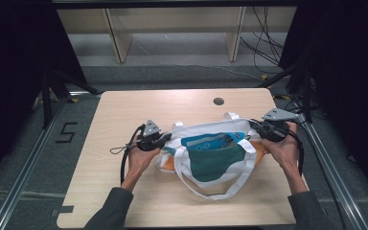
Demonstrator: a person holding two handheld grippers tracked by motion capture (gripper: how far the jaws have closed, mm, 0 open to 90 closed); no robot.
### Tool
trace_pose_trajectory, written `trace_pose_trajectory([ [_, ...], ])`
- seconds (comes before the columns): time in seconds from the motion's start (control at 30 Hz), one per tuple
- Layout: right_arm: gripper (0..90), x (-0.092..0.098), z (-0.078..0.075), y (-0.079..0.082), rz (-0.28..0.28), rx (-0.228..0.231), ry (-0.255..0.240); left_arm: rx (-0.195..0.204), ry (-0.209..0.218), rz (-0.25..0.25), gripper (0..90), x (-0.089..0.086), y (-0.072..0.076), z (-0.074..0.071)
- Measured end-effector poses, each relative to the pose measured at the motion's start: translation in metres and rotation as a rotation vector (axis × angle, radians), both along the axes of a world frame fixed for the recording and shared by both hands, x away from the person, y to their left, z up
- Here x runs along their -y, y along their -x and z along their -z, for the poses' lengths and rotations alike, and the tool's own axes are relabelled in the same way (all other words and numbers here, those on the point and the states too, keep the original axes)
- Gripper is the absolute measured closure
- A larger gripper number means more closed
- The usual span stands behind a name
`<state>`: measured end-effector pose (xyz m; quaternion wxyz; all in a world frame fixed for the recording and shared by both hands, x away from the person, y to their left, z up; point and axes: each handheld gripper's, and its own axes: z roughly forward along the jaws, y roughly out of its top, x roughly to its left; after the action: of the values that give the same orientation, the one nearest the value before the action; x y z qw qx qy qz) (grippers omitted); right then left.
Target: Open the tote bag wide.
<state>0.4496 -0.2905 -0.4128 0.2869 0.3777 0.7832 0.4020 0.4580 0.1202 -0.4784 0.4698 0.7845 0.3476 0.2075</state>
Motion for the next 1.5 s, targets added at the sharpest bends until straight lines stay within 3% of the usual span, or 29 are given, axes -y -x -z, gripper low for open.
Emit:
trace_pose_trajectory([
  [0.07, 88.2, 0.000, 0.004, -0.002, 0.000, -0.014, 0.006, -0.008, -0.017, -0.001, 84.3, 0.000, -0.003, 0.006],
  [0.13, 88.2, 0.000, 0.015, -0.006, 0.010, -0.042, 0.009, -0.046, -0.033, -0.008, 84.3, 0.001, -0.004, 0.013],
  [0.2, 88.2, -0.002, 0.025, -0.009, 0.019, -0.062, 0.013, -0.053, -0.021, -0.013, 84.3, 0.002, -0.006, 0.019],
  [0.23, 88.2, -0.001, 0.033, -0.012, 0.017, -0.076, 0.021, -0.060, -0.050, 0.001, 84.3, 0.000, -0.006, 0.020],
  [0.27, 88.2, -0.001, 0.038, -0.014, 0.021, -0.087, 0.019, -0.058, -0.038, -0.006, 84.4, 0.001, -0.007, 0.023],
  [0.33, 88.2, 0.001, 0.042, -0.017, 0.012, -0.101, 0.031, -0.059, -0.053, 0.003, 84.4, 0.001, -0.008, 0.025],
  [0.43, 88.2, -0.002, 0.047, -0.017, 0.020, -0.122, 0.036, -0.096, -0.016, -0.003, 84.1, 0.003, -0.007, 0.035],
  [0.5, 88.2, -0.003, 0.055, -0.017, 0.017, -0.131, 0.075, -0.113, -0.014, -0.011, 77.9, -0.001, -0.008, 0.032],
  [0.53, 88.3, -0.003, 0.059, -0.018, 0.016, -0.142, 0.081, -0.124, 0.025, -0.024, 74.6, -0.002, -0.008, 0.029],
  [0.57, 88.2, -0.002, 0.063, -0.020, 0.008, -0.159, 0.065, -0.127, 0.032, -0.024, 70.6, -0.004, -0.006, 0.027],
  [0.67, 88.2, 0.001, 0.064, -0.023, -0.012, -0.168, 0.063, -0.104, 0.055, -0.027, 61.3, -0.009, 0.000, 0.013],
  [0.7, 88.2, 0.000, 0.064, -0.023, 0.000, -0.175, 0.056, -0.100, 0.042, -0.033, 58.0, -0.013, 0.002, 0.005],
  [0.73, 88.2, 0.000, 0.063, -0.023, -0.001, -0.179, 0.060, -0.068, 0.053, -0.050, 54.2, -0.015, 0.007, -0.004],
  [0.77, 88.2, 0.001, 0.064, -0.023, 0.009, -0.168, 0.057, -0.062, 0.077, -0.039, 49.5, -0.017, 0.010, -0.011],
  [0.8, 88.2, 0.001, 0.064, -0.023, 0.007, -0.170, 0.052, -0.060, 0.129, -0.014, 44.6, -0.020, 0.014, -0.019],
  [0.87, 88.2, 0.001, 0.064, -0.024, -0.002, -0.160, 0.055, -0.035, 0.162, 0.013, 44.4, -0.024, 0.025, -0.037],
  [0.97, 88.2, 0.001, 0.063, -0.024, -0.007, -0.164, 0.059, -0.039, 0.231, 0.089, 52.0, -0.025, 0.050, -0.057],
  [1.07, 88.1, 0.001, 0.061, -0.024, -0.012, -0.171, 0.064, -0.054, 0.263, 0.156, 54.5, -0.017, 0.068, -0.062],
  [1.1, 88.0, 0.000, 0.061, -0.023, 0.012, -0.177, 0.050, -0.054, 0.262, 0.187, 54.5, -0.013, 0.071, -0.062],
  [1.2, 87.9, 0.001, 0.059, -0.022, 0.006, -0.184, 0.049, -0.091, 0.269, 0.230, 51.1, -0.001, 0.078, -0.058],
  [1.23, 87.7, 0.001, 0.059, -0.023, 0.003, -0.164, 0.048, -0.089, 0.256, 0.246, 50.6, 0.003, 0.078, -0.057],
  [1.27, 87.1, 0.000, 0.057, -0.021, 0.018, -0.190, 0.032, -0.078, 0.246, 0.252, 49.5, 0.005, 0.078, -0.056],
  [1.3, 81.0, 0.003, 0.057, -0.022, 0.025, -0.181, 0.019, -0.074, 0.234, 0.259, 50.8, 0.008, 0.078, -0.055],
  [1.33, 81.0, 0.003, 0.057, -0.022, 0.025, -0.181, 0.019, -0.075, 0.234, 0.272, 50.8, 0.012, 0.077, -0.052],
  [1.43, 74.1, 0.005, 0.051, -0.020, 0.060, -0.163, 0.008, -0.060, 0.166, 0.278, 60.8, 0.025, 0.071, -0.039],
  [1.5, 70.2, 0.007, 0.042, -0.015, 0.082, -0.147, 0.003, -0.080, 0.170, 0.274, 64.8, 0.031, 0.066, -0.028],
])
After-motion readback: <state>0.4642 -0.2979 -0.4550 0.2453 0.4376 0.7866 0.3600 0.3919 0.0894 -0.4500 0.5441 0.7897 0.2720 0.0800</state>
